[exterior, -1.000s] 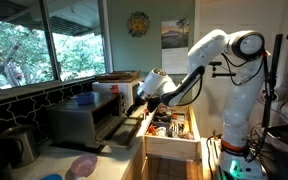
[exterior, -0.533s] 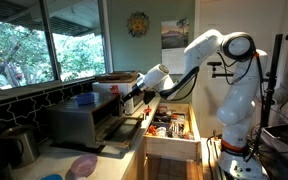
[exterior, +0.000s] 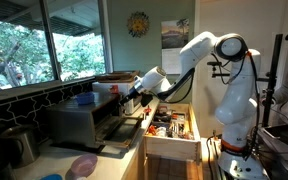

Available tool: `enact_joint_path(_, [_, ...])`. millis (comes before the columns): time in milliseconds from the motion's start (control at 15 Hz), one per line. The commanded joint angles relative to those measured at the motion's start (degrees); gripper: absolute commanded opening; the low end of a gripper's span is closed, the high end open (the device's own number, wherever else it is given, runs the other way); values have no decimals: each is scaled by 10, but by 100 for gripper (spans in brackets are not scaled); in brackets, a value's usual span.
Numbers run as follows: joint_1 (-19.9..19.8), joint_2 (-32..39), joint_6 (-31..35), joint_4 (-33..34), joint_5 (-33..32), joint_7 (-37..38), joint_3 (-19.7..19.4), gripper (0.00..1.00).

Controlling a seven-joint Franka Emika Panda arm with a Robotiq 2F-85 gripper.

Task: Slightly pull the rack out of the oven

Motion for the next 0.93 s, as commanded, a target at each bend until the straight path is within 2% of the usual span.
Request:
enact_joint_path(0, [-20, 25, 28, 1, -23, 53, 9, 100])
enact_joint_path(67, [-8, 6, 4, 0, -11, 23, 3, 100])
enact_joint_path(267, [-11, 18, 15, 0, -11, 37, 3, 100])
enact_joint_path(400, [-15, 36, -40, 20, -23, 38, 11, 100])
enact_joint_path(600, [-21, 58, -78, 58, -82, 77, 14, 100])
enact_joint_path(867, [-2, 106, -136, 103, -211, 156, 16, 100])
